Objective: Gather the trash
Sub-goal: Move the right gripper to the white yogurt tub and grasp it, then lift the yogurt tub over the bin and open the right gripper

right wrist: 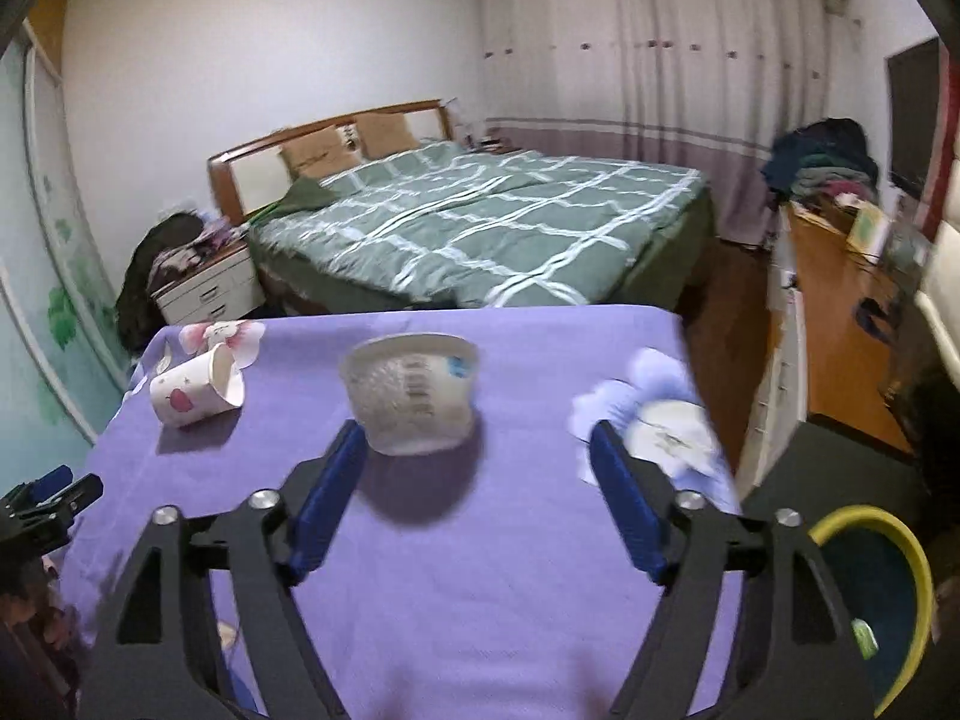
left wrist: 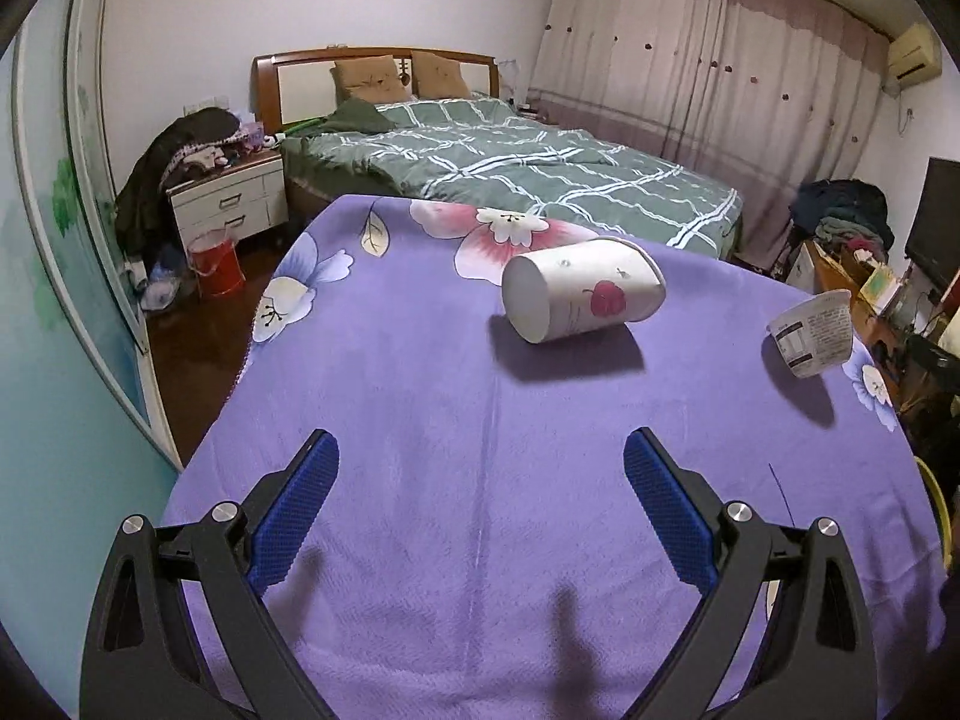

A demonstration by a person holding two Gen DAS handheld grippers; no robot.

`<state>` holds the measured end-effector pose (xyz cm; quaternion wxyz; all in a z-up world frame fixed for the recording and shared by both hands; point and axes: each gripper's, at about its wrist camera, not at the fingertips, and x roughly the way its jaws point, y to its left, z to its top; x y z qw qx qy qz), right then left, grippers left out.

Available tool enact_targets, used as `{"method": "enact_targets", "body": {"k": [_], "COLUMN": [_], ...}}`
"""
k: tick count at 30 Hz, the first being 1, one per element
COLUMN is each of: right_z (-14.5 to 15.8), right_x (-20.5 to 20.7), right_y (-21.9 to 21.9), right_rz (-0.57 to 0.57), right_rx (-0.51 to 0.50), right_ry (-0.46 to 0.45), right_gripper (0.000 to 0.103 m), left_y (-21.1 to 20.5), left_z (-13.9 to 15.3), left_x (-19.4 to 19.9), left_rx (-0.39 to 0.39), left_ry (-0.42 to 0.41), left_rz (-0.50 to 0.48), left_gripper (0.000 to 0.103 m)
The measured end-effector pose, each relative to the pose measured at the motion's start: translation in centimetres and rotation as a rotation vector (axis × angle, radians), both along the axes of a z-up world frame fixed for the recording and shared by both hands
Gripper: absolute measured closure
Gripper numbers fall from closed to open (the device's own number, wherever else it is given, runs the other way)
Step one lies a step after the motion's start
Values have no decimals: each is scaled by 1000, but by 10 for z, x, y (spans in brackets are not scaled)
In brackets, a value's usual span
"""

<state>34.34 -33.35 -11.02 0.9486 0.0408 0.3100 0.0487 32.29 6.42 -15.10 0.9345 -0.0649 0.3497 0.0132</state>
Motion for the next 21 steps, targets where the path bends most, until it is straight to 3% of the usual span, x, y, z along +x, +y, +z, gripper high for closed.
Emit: {"method": "enact_targets", "body": {"k": [6,19,21], "right_z": [-18,-48,-51], "right_x": [43,92,94], "right_y": [27,41,40], "right_rz": [65,64,62], "right_rx": [-41,-49,-36], "right_ry": [55,131,131], "right_gripper": [23,20,27], "left_y": [-2,-10,-11], "left_z": [1,3,3], "left_x": [-2,-5,-5], "left_rx": [-16,-32,-33], "left_ry": [-6,0,1], "left_rz": [5,-29,-32], "left_gripper": [8,8,8]}}
